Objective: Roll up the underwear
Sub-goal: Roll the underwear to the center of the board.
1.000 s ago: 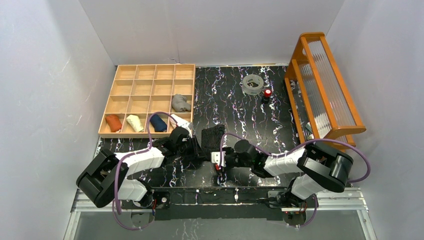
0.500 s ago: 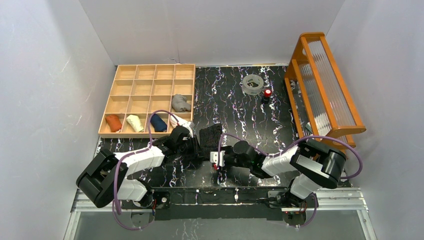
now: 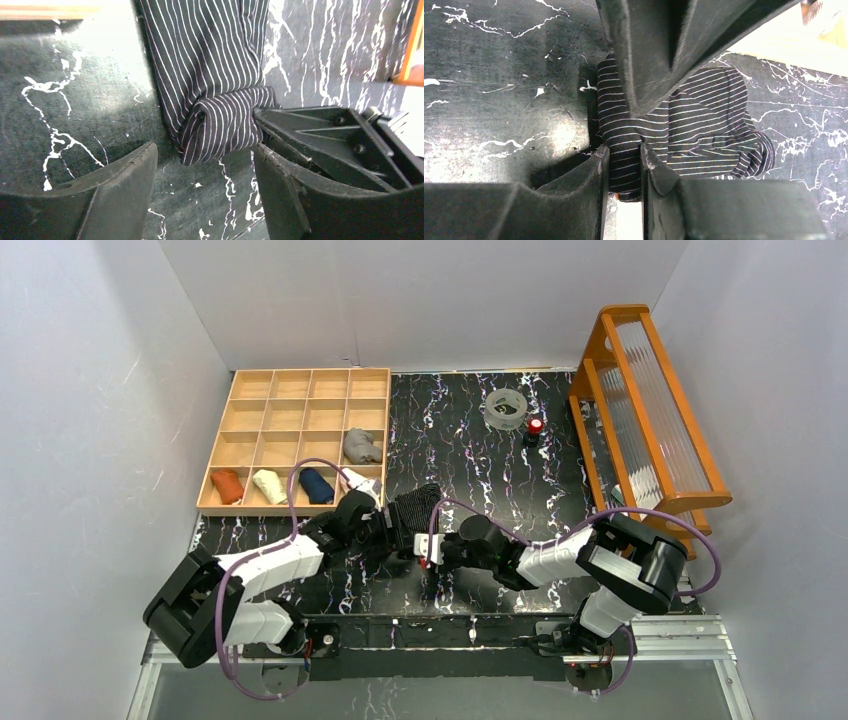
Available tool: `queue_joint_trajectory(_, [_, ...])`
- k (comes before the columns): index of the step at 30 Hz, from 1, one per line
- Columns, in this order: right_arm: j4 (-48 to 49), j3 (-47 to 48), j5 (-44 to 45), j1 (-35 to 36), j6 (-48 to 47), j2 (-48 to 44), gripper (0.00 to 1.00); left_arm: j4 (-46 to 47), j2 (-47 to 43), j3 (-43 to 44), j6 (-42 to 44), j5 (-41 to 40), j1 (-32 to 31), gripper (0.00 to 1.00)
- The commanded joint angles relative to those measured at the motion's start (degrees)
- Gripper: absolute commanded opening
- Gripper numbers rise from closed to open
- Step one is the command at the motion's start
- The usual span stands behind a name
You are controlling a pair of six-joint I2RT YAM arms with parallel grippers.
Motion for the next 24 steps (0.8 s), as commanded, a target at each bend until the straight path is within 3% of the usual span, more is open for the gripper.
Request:
queue_joint_trajectory(1, [-7.0, 0.5, -2.5, 0.0, 4.5, -0.3, 0.3, 0.8, -3.8, -1.5, -5.0, -5.6, 0.4, 0.69])
queue_joint_trajectory(9, [-6.5, 0.1, -2.0, 1.2, 6.6, -1.5, 0.32, 5.9, 0.7, -3.2, -11.6, -11.2, 0.4, 0.75])
queue_joint_trajectory(12, [-6.3, 0.4, -1.8, 1.8, 7.1, -1.2, 0.32, 6.4, 4.3, -2.4, -11.8, -10.9, 0.4, 0.65])
queue_joint_trajectory(17, [-6.9, 1.1, -0.9, 2.5, 9.1, -1.3, 0.33, 5.2, 3.8, -3.9, -11.5, -12.0, 0.0, 0.37])
queue_joint_trajectory(24, [-7.9, 1.1, 1.1, 2.8, 13.2, -1.7, 0.34, 4.7, -0.2, -4.6, -8.7, -10.5, 0.0, 0.33])
